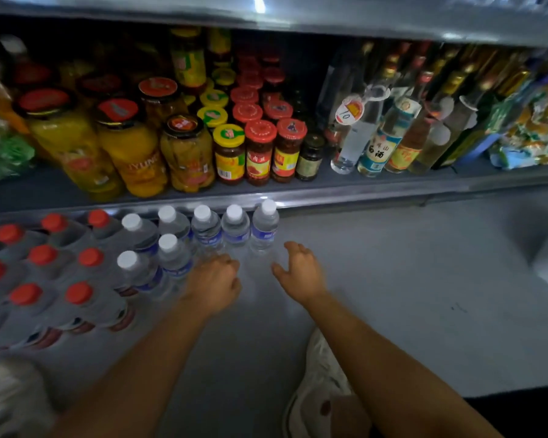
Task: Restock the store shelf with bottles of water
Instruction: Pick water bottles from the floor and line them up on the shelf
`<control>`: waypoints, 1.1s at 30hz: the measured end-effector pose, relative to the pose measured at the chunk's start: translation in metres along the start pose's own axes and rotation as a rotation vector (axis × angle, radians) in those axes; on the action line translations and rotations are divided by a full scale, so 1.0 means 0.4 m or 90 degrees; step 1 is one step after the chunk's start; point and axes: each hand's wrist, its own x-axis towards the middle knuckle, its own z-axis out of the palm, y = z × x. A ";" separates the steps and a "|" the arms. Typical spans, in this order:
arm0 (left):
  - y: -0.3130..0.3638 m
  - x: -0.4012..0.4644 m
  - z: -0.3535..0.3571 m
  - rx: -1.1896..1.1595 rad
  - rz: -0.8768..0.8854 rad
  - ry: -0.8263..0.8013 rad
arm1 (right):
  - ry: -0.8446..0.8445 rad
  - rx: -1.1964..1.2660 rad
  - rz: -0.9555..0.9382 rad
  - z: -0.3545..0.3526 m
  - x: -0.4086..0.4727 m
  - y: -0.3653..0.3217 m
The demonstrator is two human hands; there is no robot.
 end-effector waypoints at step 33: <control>-0.029 -0.047 -0.097 -0.033 0.005 0.062 | 0.081 0.026 0.016 -0.177 0.022 -0.114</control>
